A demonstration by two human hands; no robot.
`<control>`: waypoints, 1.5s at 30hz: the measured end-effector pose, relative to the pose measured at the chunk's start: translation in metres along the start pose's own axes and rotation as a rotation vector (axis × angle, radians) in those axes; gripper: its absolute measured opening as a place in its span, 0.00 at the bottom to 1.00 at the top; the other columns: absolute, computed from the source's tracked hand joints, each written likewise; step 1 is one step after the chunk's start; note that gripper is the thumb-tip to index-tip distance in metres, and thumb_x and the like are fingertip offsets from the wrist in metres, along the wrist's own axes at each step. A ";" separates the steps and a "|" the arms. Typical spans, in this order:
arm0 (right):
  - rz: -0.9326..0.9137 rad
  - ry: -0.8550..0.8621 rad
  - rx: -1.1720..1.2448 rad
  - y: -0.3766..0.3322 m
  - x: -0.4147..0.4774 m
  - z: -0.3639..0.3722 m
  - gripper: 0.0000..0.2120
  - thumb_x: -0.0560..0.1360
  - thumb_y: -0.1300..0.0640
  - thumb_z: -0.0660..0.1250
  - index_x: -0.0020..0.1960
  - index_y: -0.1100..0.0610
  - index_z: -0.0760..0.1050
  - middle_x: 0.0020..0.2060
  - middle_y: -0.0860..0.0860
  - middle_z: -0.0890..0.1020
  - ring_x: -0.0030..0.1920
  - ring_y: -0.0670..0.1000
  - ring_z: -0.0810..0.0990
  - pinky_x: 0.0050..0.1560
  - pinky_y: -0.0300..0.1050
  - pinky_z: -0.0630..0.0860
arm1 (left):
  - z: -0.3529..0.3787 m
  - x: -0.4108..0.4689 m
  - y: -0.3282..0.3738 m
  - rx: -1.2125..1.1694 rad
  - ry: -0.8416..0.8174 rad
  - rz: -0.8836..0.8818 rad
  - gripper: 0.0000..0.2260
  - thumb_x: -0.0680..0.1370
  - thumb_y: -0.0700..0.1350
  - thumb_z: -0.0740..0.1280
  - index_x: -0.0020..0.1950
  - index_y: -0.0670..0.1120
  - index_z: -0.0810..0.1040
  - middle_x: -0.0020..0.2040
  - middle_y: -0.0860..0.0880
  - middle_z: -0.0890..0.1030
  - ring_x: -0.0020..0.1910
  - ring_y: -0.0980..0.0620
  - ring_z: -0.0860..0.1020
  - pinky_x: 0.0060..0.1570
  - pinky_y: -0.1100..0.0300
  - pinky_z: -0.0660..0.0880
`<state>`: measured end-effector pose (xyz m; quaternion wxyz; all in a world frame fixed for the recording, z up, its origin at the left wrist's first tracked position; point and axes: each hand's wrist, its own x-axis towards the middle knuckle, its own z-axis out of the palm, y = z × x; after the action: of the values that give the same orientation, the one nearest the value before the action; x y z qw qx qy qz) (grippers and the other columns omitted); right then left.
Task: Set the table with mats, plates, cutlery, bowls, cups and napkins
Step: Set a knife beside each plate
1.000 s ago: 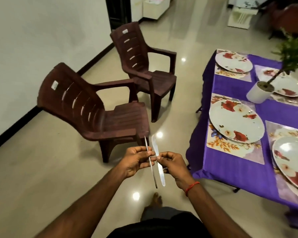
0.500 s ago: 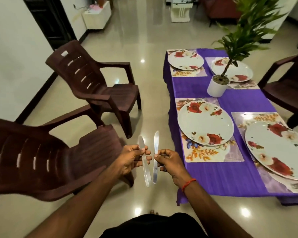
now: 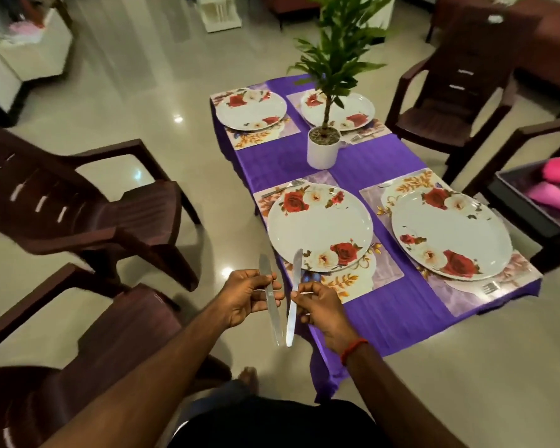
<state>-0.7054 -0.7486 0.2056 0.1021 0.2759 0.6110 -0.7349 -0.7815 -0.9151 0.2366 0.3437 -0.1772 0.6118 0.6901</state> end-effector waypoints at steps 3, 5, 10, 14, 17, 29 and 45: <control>-0.005 0.087 0.046 -0.004 0.010 -0.010 0.03 0.76 0.63 0.72 0.48 0.59 0.79 0.36 0.56 0.82 0.32 0.50 0.77 0.29 0.41 0.73 | 0.015 0.021 0.015 0.055 -0.059 -0.024 0.09 0.82 0.36 0.64 0.58 0.34 0.81 0.52 0.35 0.85 0.48 0.36 0.85 0.48 0.45 0.84; -0.014 0.138 0.062 -0.006 0.019 -0.013 0.04 0.76 0.64 0.72 0.49 0.60 0.79 0.37 0.57 0.83 0.31 0.49 0.78 0.30 0.41 0.74 | 0.022 0.037 0.026 0.083 -0.108 -0.044 0.09 0.82 0.35 0.63 0.58 0.34 0.80 0.51 0.35 0.85 0.49 0.36 0.85 0.48 0.45 0.84; -0.007 0.301 0.110 -0.013 0.037 -0.016 0.05 0.76 0.64 0.73 0.48 0.58 0.78 0.41 0.56 0.85 0.36 0.52 0.82 0.33 0.44 0.76 | 0.038 0.078 0.047 0.154 -0.222 -0.114 0.10 0.82 0.35 0.63 0.60 0.34 0.80 0.52 0.36 0.85 0.48 0.38 0.86 0.52 0.43 0.83; 0.011 0.429 0.159 -0.020 0.046 -0.013 0.07 0.76 0.63 0.72 0.53 0.58 0.78 0.43 0.55 0.86 0.35 0.49 0.85 0.38 0.46 0.79 | 0.044 0.106 0.069 0.238 -0.319 -0.153 0.11 0.82 0.36 0.63 0.61 0.34 0.79 0.54 0.36 0.85 0.52 0.35 0.84 0.59 0.38 0.79; 0.025 0.567 0.211 -0.020 0.054 -0.010 0.07 0.76 0.64 0.71 0.53 0.59 0.78 0.43 0.56 0.86 0.37 0.52 0.86 0.33 0.41 0.79 | 0.047 0.126 0.084 0.279 -0.387 -0.188 0.10 0.82 0.35 0.63 0.61 0.34 0.79 0.54 0.35 0.84 0.52 0.35 0.84 0.57 0.40 0.80; 0.104 1.080 0.139 0.018 0.062 -0.002 0.05 0.74 0.61 0.75 0.43 0.53 0.80 0.40 0.54 0.86 0.41 0.55 0.85 0.38 0.49 0.82 | 0.060 0.166 0.103 0.476 -0.538 -0.270 0.10 0.82 0.34 0.62 0.61 0.34 0.79 0.49 0.37 0.86 0.47 0.38 0.86 0.43 0.48 0.84; 0.235 1.244 -0.074 0.041 0.090 -0.014 0.07 0.74 0.60 0.75 0.41 0.52 0.79 0.38 0.52 0.85 0.39 0.52 0.84 0.45 0.51 0.84 | 0.066 0.202 0.120 0.584 -0.590 -0.288 0.10 0.82 0.36 0.63 0.60 0.34 0.79 0.50 0.37 0.86 0.50 0.34 0.85 0.44 0.46 0.84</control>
<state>-0.7556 -0.7283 0.1218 -0.1825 0.7130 0.5466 -0.3995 -0.9949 -0.8009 0.2013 0.6322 0.0487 0.6260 0.4540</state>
